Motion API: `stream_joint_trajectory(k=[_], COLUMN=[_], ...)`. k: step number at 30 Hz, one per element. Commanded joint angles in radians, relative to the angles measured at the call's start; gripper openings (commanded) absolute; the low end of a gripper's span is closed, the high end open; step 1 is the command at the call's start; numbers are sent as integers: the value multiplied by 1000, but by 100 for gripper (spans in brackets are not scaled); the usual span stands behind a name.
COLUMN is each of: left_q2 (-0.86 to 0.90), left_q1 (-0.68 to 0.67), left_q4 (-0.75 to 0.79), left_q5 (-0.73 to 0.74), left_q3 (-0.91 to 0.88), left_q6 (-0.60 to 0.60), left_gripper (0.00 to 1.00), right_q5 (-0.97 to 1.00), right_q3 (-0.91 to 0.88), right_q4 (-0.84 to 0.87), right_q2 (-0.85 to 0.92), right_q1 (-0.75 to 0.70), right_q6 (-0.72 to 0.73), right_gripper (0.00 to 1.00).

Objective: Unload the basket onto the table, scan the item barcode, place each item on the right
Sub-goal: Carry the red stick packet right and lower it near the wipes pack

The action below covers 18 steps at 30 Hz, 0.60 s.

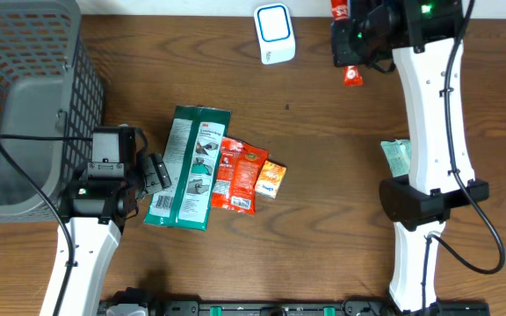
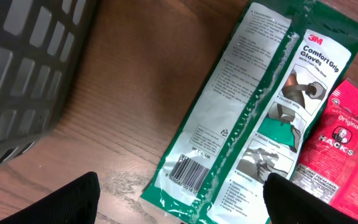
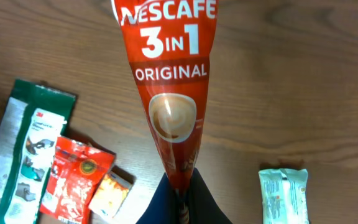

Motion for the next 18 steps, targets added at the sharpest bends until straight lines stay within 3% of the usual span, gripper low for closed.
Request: stream_joint_trajectory(k=[1,7,12,18], left_q2=[1,1,1,1], left_q1=[3,3,3,3], left_q4=[1,1,1,1], left_q5=[6,6,6,6], left_q3=[14,14,14,14], left_q6=[-2,-2,-2,-2], left_gripper=[85,85,85,85], right_q5=[-28,-33,101,130], right_q3=[-29,-224,-541,-937], right_q4=[-3,-3,-3,67], right_q2=[48,-31,-193,-329], right_q1=[-16,-5,-17,-61], right_q6=[-8,-16,34,83], right_gripper=[1,1,1,1])
